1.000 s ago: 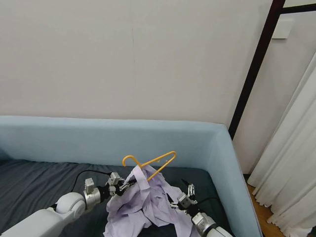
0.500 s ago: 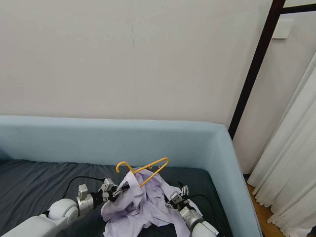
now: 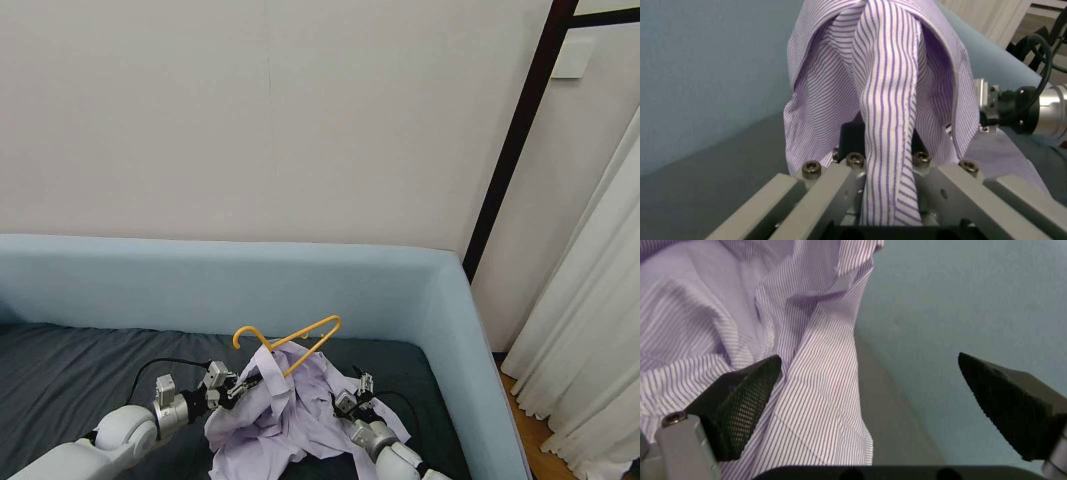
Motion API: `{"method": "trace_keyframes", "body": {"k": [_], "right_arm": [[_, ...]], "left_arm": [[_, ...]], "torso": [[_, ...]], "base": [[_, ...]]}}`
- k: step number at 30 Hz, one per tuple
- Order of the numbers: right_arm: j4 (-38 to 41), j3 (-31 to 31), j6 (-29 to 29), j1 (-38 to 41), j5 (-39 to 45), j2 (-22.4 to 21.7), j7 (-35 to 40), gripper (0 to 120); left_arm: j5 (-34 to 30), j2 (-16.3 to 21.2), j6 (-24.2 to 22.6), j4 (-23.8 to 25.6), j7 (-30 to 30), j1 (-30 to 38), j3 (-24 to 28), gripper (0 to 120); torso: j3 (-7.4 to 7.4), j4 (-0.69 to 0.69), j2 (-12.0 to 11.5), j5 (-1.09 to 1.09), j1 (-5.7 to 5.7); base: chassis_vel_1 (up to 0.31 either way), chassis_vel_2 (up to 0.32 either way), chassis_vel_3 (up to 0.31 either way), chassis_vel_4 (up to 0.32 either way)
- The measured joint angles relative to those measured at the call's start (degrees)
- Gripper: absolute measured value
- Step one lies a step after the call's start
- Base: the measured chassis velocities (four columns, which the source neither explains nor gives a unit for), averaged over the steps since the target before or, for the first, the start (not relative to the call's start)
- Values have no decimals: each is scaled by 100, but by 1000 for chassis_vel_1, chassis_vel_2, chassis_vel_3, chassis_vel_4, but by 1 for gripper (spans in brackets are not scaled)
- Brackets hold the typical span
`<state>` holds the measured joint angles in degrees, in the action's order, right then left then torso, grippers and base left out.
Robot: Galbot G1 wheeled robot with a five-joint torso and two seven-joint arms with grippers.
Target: Pick up the clothes from the sofa and hang them on the clothes hanger.
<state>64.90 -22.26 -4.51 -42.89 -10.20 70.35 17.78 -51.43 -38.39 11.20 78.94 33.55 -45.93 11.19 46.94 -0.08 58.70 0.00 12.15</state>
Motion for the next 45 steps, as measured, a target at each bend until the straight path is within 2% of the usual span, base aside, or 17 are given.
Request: {"method": "trace_keyframes", "body": {"k": [6, 13, 24, 25, 27, 30, 34, 36, 38, 39, 41, 45], "right_arm": [[-172, -13, 18, 0, -155, 58, -12, 100], [-704, 102, 54, 163, -319, 347, -15, 100], [-753, 132, -30, 117, -437, 379, 164, 60], [-753, 132, -30, 117, -437, 379, 164, 60], [-715, 128, -4, 116, -412, 361, 194, 50], [-700, 116, 29, 118, -398, 358, 211, 43], [-695, 97, 181, 123, -397, 359, 238, 22], [-695, 96, 216, 123, -398, 358, 236, 20], [-695, 94, 269, 122, -399, 348, 229, 10], [-695, 94, 269, 122, -399, 348, 229, 10], [-696, 92, 308, 117, -408, 329, 221, 1], [-703, 90, 333, 113, -411, 278, 194, 0]], "left_arm": [[0, 25, -2, 19, 14, -20, -8, 1], [0, 32, -10, 52, 24, -80, -70, 1], [4, 88, -21, 83, 66, -227, -237, 1], [4, 88, -21, 83, 66, -227, -237, 1], [10, 74, -23, 80, 76, -239, -240, 1], [12, 60, -25, 71, 78, -239, -241, 1], [13, 64, -29, 66, 116, -250, -260, 1], [13, 72, -30, 64, 130, -264, -275, 1], [13, 86, -30, 58, 157, -296, -311, 1], [13, 86, -30, 58, 157, -296, -311, 1], [13, 90, -30, 57, 172, -316, -327, 1], [12, 91, -34, 57, 179, -319, -332, 1]], "torso": [[0, -1, 0, 0, 0], [0, 0, 0, 0, 0], [0, 0, 0, 0, 0], [0, 0, 0, 0, 0], [0, -1, 0, 0, 0], [0, -1, 0, 0, 0], [0, -1, 0, 0, 0], [0, -1, 0, 0, 0], [0, 0, 0, 0, 0], [0, 0, 0, 0, 0], [0, 0, 0, 0, 0], [0, -1, 0, 0, 0]], "base": [[0, 0, 0, 0], [0, 0, 0, 0], [0, 0, 0, 0], [0, 0, 0, 0], [0, 0, 0, 0], [0, 0, 0, 0], [0, 0, 0, 0], [0, 0, 0, 0], [0, 0, 0, 0], [0, 0, 0, 0], [0, 0, 0, 0], [0, 0, 0, 0]]}}
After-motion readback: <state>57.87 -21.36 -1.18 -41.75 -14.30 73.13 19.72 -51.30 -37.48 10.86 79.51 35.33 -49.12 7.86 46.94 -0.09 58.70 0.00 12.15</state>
